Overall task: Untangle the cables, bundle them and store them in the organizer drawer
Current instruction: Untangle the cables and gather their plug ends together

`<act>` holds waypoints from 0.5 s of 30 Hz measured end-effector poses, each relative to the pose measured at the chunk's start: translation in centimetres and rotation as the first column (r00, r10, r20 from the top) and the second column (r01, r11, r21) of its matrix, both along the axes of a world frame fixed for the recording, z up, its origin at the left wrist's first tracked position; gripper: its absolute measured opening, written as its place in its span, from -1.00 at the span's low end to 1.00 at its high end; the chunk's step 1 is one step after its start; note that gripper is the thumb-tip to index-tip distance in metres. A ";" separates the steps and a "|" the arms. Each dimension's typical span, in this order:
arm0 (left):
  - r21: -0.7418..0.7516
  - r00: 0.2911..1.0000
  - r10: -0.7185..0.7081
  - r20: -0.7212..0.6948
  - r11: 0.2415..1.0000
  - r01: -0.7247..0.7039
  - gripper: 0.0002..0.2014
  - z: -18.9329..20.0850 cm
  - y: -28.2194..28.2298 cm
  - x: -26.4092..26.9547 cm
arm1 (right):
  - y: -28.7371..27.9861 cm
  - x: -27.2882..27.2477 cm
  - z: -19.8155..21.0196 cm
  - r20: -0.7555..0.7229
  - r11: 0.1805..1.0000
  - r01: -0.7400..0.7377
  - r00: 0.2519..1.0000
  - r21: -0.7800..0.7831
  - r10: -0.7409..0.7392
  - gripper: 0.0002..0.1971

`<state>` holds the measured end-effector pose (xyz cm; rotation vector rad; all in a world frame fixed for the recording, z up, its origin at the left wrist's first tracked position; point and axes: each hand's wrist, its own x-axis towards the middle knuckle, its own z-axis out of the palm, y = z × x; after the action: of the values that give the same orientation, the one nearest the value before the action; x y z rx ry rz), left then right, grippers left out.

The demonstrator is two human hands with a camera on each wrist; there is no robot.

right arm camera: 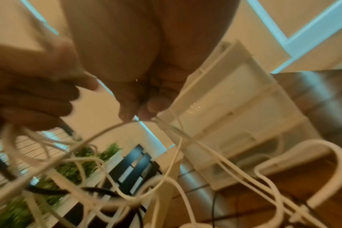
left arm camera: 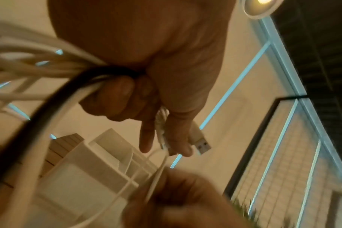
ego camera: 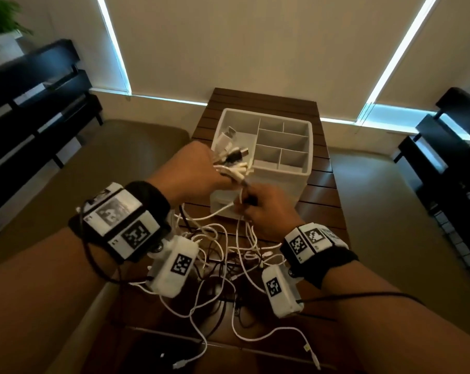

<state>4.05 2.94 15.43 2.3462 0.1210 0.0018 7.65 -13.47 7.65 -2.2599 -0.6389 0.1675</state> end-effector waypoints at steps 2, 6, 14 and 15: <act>0.030 1.000 0.003 -0.025 1.000 -0.002 -0.72 -0.6 -0.3 -0.3 | 0.5 -0.1 0.9 0.039 1.000 0.010 0.999 0.015 -0.010 -0.79; -0.013 0.997 0.029 0.068 1.000 -0.028 -0.76 -0.9 -0.7 -0.6 | 1.1 0.3 1.0 -0.023 0.992 -0.002 1.000 0.130 0.005 -0.79; 0.233 0.964 0.044 0.264 0.967 -0.107 -0.57 3.0 1.1 -0.8 | -1.6 1.3 -2.7 -0.139 0.992 -0.041 0.990 -0.121 0.024 -0.96; 0.244 0.958 0.068 0.279 0.960 -0.139 -0.61 3.2 1.9 -0.6 | -1.9 1.5 -2.9 -0.110 0.996 -0.011 0.994 -0.093 0.001 -0.91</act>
<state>3.50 4.88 18.60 2.5730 0.1159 0.4103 9.11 -15.38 4.74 -2.3206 -0.5905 0.3282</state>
